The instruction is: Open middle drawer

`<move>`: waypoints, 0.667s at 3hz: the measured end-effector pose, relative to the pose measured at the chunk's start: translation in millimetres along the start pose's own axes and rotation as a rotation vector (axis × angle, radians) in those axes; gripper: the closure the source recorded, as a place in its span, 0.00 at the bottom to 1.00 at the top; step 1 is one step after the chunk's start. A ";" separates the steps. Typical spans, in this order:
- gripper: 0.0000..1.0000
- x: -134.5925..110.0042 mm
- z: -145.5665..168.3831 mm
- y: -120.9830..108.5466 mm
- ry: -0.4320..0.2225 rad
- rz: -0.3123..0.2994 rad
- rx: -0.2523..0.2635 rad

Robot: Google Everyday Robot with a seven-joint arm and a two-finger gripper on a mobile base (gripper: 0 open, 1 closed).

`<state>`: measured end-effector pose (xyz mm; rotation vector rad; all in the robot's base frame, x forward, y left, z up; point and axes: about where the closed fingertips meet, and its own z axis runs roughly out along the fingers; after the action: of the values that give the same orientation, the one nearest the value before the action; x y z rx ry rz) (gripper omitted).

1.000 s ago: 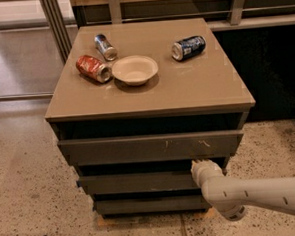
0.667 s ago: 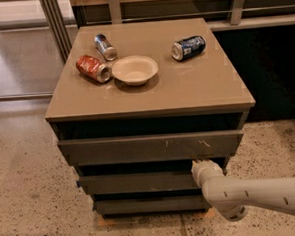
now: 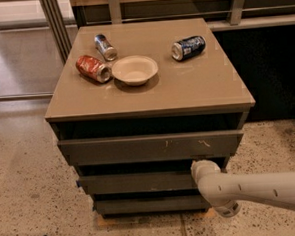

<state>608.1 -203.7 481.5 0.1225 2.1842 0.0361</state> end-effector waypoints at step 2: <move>1.00 26.8 10.2 -13.7 0.054 0.089 0.055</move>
Offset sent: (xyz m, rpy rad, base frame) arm -0.0139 -0.0125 -0.0323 0.0476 0.0801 -0.1006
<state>600.0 -214.8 452.8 0.2524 2.2330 0.0295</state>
